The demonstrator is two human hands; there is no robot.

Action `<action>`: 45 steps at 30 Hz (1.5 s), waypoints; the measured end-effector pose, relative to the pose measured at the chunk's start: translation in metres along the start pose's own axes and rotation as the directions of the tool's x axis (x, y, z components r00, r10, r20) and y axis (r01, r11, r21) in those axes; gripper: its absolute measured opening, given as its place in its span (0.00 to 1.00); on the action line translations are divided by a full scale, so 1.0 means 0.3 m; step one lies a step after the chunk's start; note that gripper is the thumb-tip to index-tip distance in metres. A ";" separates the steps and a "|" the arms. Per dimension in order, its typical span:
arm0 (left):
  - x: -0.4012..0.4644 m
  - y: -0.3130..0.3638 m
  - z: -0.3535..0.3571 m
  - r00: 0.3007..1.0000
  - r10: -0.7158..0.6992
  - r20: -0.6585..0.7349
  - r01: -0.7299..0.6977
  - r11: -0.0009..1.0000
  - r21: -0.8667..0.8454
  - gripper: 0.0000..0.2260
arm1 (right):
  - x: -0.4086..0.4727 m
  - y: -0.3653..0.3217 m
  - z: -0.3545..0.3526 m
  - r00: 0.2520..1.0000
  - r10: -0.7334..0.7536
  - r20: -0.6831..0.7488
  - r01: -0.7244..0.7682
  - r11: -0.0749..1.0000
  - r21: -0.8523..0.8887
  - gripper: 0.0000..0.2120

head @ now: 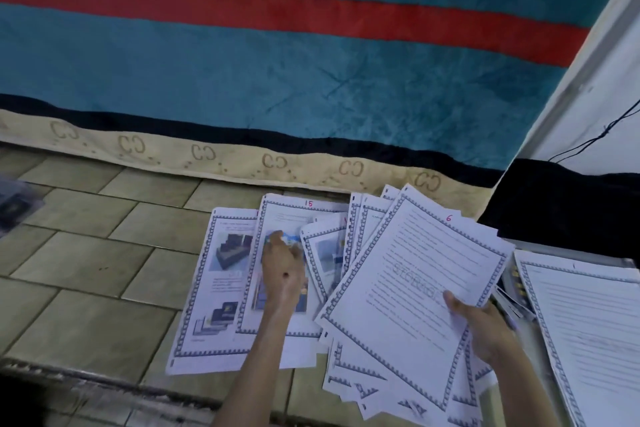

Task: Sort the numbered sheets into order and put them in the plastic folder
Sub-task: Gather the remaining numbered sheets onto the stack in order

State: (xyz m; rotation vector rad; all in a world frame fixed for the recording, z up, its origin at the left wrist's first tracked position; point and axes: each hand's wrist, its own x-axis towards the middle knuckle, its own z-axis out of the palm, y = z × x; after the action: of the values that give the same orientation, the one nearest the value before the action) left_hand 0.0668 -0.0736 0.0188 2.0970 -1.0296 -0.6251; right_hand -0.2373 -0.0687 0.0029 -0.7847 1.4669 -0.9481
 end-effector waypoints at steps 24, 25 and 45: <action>0.232 -0.155 -0.170 0.949 -0.215 0.232 0.262 0.945 -0.195 0.21 | -0.025 -0.017 -0.287 0.963 -0.020 -0.269 0.027 0.999 0.022 0.31; 0.226 -0.151 -0.166 0.956 -0.215 0.201 0.251 0.952 -0.175 0.24 | -0.025 -0.014 -0.289 0.963 -0.014 -0.268 0.016 1.000 0.004 0.29; 0.027 -0.043 -0.102 0.997 -0.030 -0.070 0.045 0.975 0.219 0.16 | 0.022 0.018 -0.411 0.991 0.053 -0.124 -0.032 0.985 0.171 0.56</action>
State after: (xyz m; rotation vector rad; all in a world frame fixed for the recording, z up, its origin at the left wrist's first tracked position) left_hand 0.0981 -0.0630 0.0274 2.3184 -1.0656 -0.4735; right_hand -0.3602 -0.0571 -0.0038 -0.5753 1.4857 -1.0912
